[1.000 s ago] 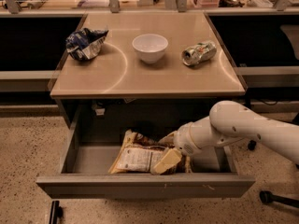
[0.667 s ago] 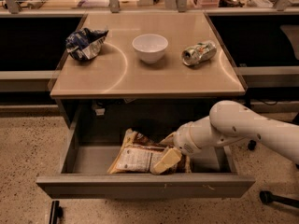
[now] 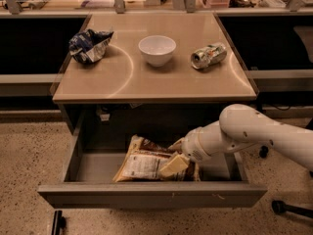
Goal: Pick brown chip bag from top drawer and place on counter
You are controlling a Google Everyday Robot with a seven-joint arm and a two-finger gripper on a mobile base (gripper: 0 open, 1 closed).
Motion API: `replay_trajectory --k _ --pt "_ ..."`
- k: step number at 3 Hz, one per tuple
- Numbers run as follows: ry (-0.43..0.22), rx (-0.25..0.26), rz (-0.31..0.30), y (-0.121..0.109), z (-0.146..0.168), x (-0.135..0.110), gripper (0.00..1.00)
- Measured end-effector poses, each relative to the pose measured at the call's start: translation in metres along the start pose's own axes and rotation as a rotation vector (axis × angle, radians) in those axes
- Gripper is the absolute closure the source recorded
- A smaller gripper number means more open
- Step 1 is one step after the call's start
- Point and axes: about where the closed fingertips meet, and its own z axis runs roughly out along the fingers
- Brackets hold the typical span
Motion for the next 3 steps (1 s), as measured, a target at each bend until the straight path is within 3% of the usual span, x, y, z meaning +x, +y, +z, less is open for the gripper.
replay_trajectory --k 1,3 --pt "0.019 -0.004 -0.019 0.004 -0.027 -0.024 1.00" --pt "0.042 0.058 -0.076 0.057 -0.106 -0.069 1.00"
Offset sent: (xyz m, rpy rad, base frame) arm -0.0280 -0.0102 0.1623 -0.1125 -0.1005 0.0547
